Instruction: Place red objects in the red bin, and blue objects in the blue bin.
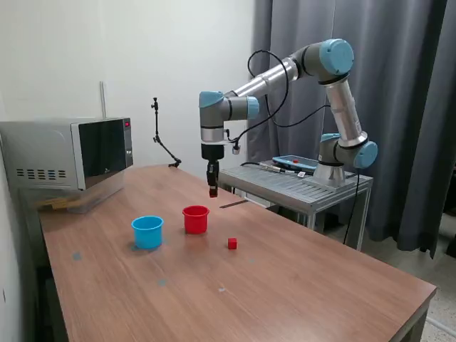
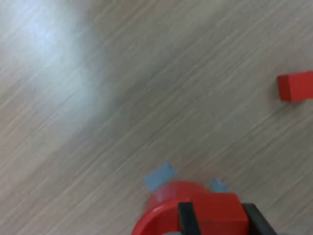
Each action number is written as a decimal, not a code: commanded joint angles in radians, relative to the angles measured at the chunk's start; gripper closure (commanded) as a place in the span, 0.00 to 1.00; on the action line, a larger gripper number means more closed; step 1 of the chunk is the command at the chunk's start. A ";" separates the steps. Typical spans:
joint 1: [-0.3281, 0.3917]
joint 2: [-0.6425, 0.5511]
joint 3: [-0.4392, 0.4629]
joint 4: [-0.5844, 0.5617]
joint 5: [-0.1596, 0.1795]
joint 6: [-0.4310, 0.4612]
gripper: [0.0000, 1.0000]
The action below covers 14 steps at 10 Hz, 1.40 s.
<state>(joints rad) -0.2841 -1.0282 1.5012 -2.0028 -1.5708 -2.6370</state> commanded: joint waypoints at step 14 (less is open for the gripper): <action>-0.038 0.128 -0.087 -0.036 0.003 0.008 1.00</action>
<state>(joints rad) -0.3211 -0.9021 1.4170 -2.0339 -1.5665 -2.6292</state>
